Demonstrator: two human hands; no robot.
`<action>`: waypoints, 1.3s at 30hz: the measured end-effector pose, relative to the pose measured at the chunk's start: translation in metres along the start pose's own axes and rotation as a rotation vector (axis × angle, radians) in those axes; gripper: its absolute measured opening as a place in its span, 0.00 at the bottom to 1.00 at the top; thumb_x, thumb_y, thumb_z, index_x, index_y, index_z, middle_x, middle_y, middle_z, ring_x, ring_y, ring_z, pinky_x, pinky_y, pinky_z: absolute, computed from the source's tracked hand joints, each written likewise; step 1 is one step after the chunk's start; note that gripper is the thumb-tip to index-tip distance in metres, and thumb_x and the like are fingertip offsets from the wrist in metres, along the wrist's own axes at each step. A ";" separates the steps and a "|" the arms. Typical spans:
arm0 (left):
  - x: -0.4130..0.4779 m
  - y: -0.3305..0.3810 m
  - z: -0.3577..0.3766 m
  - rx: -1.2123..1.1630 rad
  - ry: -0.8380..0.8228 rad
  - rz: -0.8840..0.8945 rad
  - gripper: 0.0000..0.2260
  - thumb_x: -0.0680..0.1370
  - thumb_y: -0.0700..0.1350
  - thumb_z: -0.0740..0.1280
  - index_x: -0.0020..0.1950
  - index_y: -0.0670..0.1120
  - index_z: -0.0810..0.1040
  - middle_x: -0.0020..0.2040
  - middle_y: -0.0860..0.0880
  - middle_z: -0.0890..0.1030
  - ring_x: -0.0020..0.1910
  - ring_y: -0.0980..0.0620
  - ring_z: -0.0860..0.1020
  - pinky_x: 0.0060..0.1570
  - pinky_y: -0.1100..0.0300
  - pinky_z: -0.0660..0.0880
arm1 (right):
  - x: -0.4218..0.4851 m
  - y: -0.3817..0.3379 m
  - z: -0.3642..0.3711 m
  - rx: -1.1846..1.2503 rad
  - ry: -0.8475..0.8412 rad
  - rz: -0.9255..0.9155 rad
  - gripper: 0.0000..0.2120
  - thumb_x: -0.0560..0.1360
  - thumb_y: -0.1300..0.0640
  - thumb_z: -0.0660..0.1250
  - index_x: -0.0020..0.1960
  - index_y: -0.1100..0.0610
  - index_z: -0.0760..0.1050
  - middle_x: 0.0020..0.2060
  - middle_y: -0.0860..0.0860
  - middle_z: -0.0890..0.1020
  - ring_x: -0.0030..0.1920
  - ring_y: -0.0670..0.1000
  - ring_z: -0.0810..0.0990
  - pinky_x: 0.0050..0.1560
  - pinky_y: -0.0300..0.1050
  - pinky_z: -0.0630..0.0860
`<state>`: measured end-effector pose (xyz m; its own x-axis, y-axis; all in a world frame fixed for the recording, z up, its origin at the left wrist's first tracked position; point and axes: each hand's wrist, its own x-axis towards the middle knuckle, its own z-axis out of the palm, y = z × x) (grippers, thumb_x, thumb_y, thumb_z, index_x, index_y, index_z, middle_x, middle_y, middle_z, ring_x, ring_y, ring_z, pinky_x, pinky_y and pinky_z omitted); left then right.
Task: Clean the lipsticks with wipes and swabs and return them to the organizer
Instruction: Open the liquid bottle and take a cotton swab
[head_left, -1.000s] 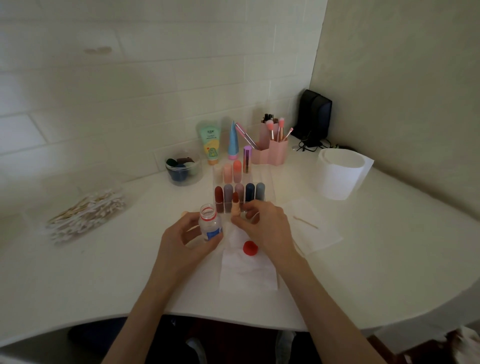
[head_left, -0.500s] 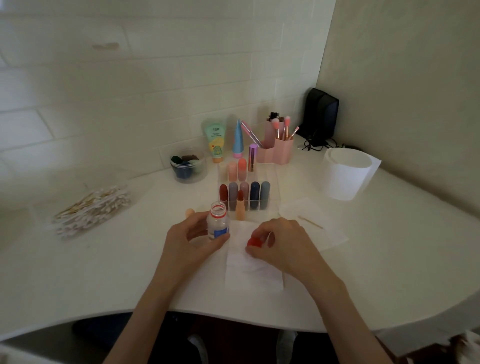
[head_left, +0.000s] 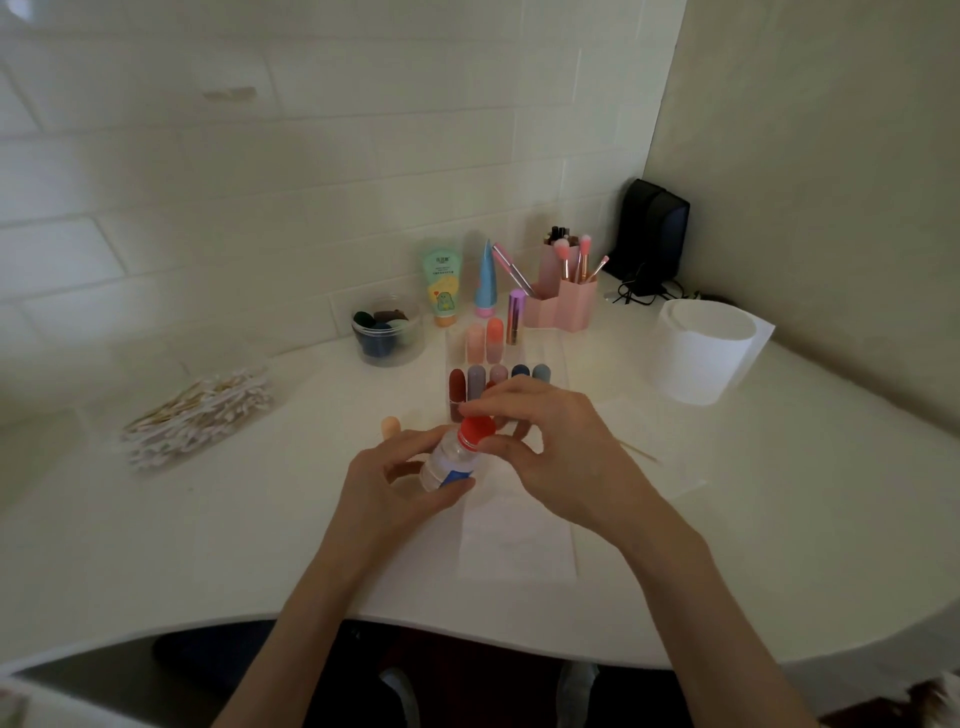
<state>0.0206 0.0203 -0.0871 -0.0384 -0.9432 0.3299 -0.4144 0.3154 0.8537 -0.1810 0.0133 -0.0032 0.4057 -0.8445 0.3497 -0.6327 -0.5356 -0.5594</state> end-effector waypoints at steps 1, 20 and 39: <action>0.000 -0.001 0.000 0.003 0.001 0.006 0.22 0.70 0.43 0.80 0.64 0.49 0.83 0.55 0.55 0.86 0.55 0.52 0.83 0.57 0.56 0.80 | 0.002 -0.001 0.000 -0.041 -0.021 -0.014 0.16 0.78 0.58 0.73 0.64 0.50 0.82 0.60 0.45 0.82 0.59 0.45 0.78 0.65 0.42 0.73; 0.002 0.000 0.000 0.038 0.040 0.059 0.22 0.70 0.45 0.80 0.63 0.50 0.83 0.53 0.57 0.86 0.52 0.53 0.83 0.53 0.65 0.78 | 0.000 -0.001 0.011 -0.185 0.033 0.060 0.21 0.75 0.36 0.69 0.59 0.50 0.81 0.45 0.45 0.84 0.41 0.44 0.78 0.49 0.40 0.77; -0.008 0.049 -0.001 0.075 0.249 0.169 0.23 0.65 0.63 0.74 0.54 0.51 0.82 0.47 0.62 0.83 0.48 0.61 0.80 0.50 0.73 0.73 | -0.004 -0.026 0.036 0.497 0.465 0.280 0.22 0.63 0.32 0.72 0.50 0.44 0.82 0.44 0.38 0.84 0.47 0.44 0.83 0.54 0.45 0.83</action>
<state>0.0014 0.0432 -0.0471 0.1084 -0.8207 0.5610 -0.4871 0.4481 0.7497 -0.1424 0.0305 -0.0167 -0.1190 -0.9237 0.3643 -0.2527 -0.3266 -0.9108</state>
